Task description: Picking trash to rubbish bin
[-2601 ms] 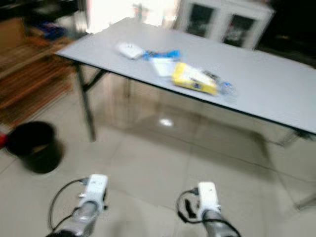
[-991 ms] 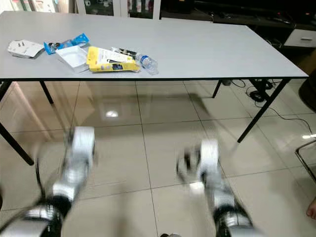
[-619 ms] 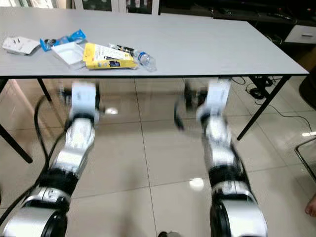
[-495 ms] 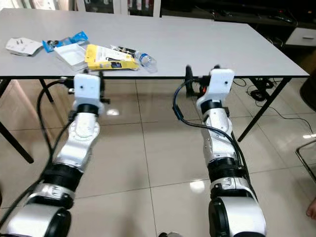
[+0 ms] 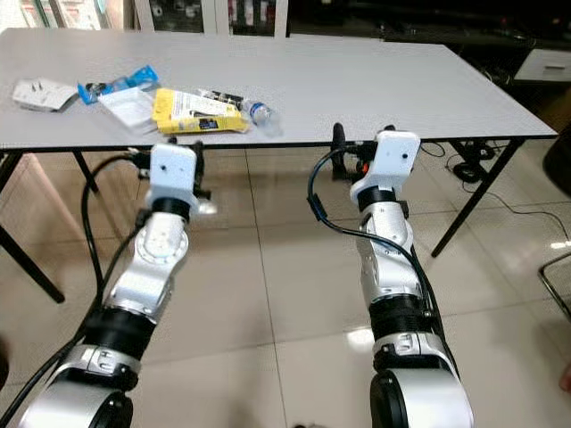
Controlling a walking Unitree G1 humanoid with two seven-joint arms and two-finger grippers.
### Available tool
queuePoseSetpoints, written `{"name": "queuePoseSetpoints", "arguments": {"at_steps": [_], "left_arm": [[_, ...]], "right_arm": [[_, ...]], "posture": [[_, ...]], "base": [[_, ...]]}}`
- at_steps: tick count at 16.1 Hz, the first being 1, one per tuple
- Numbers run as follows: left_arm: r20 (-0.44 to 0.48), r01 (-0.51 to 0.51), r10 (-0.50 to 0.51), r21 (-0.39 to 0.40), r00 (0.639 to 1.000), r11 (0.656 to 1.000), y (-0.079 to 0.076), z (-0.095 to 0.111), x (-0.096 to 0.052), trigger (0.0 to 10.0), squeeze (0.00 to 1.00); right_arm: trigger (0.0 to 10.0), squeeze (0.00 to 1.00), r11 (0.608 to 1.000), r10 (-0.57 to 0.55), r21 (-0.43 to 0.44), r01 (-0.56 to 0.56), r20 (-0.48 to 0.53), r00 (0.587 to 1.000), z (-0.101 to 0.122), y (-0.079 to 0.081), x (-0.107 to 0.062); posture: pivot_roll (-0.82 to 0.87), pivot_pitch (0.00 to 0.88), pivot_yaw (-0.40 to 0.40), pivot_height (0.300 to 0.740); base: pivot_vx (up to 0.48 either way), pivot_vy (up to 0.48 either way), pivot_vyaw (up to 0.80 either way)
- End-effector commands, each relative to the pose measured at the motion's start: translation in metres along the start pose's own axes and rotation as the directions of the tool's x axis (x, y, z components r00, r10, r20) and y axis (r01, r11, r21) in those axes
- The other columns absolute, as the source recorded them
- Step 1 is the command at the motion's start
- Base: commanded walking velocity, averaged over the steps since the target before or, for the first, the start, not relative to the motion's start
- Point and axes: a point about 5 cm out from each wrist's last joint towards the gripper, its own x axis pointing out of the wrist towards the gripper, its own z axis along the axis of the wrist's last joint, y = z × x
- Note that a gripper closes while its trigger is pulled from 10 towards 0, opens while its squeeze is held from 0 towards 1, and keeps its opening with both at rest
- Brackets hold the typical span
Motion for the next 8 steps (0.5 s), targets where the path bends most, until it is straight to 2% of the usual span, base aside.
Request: {"name": "queuePoseSetpoints", "arguments": {"at_steps": [1,8], "left_arm": [[0.022,-0.004,0.004,-0.003,1.000,1.000,-0.0005,0.0087,0.0037,10.0,0.00],[0.031,-0.015,0.015,-0.010,0.999,1.000,0.0017,0.0142,0.0031,10.0,0.00]], "right_arm": [[10.0,0.00,1.000,-0.003,0.003,0.003,0.004,1.000,0.0029,-0.0014,-0.0006],[10.0,0.00,1.000,0.012,-0.011,-0.012,-0.021,1.000,0.0029,0.0053,0.0020]], "posture": [[-0.03,0.000,-0.102,0.740],[-0.02,0.000,-0.095,0.740]], "base": [[0.319,0.000,0.00],[0.344,0.000,0.00]]}}
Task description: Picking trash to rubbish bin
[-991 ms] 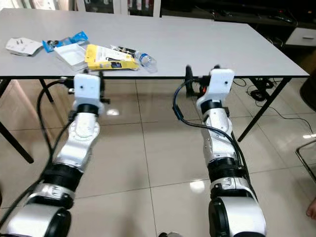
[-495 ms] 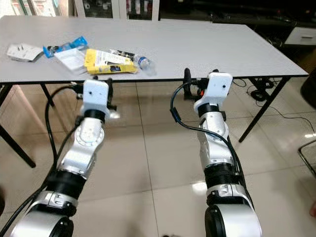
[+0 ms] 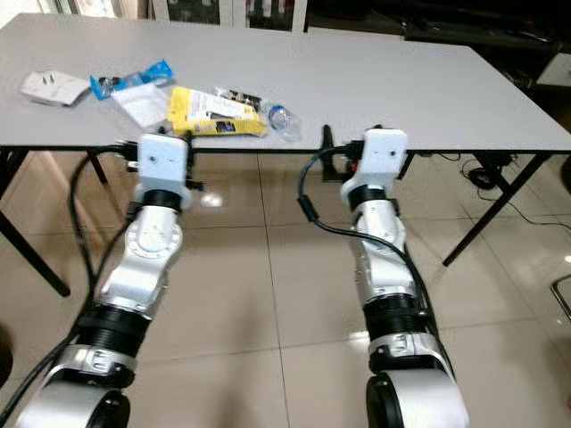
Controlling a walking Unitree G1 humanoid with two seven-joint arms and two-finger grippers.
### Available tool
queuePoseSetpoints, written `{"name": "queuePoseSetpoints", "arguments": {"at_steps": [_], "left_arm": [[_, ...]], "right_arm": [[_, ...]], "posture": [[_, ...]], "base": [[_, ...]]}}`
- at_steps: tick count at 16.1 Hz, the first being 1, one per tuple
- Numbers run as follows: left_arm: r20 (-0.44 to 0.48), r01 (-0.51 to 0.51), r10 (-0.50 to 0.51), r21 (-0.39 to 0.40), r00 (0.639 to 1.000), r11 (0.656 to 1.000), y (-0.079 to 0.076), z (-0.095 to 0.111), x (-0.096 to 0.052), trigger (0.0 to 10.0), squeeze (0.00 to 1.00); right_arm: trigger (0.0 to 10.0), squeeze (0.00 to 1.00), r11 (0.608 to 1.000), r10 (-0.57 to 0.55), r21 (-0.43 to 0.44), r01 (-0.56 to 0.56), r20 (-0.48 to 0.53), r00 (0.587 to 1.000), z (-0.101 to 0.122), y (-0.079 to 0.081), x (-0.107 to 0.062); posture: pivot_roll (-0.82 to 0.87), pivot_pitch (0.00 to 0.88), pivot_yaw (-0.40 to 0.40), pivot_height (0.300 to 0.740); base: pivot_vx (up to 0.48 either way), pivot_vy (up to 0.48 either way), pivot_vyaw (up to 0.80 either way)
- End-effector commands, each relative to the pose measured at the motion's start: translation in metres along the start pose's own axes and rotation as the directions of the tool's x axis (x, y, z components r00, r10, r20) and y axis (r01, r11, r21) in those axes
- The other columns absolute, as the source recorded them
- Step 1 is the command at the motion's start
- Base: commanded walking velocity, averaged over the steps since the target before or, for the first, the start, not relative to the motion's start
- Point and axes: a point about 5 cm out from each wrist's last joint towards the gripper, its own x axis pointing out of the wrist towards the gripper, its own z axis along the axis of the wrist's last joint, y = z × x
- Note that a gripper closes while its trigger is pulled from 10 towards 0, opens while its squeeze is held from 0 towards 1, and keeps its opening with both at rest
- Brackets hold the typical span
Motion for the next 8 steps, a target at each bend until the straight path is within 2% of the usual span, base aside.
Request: {"name": "queuePoseSetpoints", "arguments": {"at_steps": [1,8], "left_arm": [[0.017,0.020,-0.020,-0.007,1.000,1.000,-0.0066,0.0068,0.0008,10.0,0.00],[0.011,0.017,-0.017,-0.006,1.000,1.000,-0.0067,0.0094,0.0027,10.0,0.00]], "right_arm": [[10.0,0.00,1.000,-0.027,-0.005,0.027,0.015,1.000,0.0056,-0.0075,0.0004],[10.0,0.00,1.000,-0.018,-0.019,0.018,0.018,1.000,0.0092,-0.0043,0.0028]], "posture": [[-0.02,0.000,-0.091,0.740],[-0.02,0.000,-0.099,0.740]], "base": [[0.352,0.000,0.00],[0.352,0.000,0.00]]}}
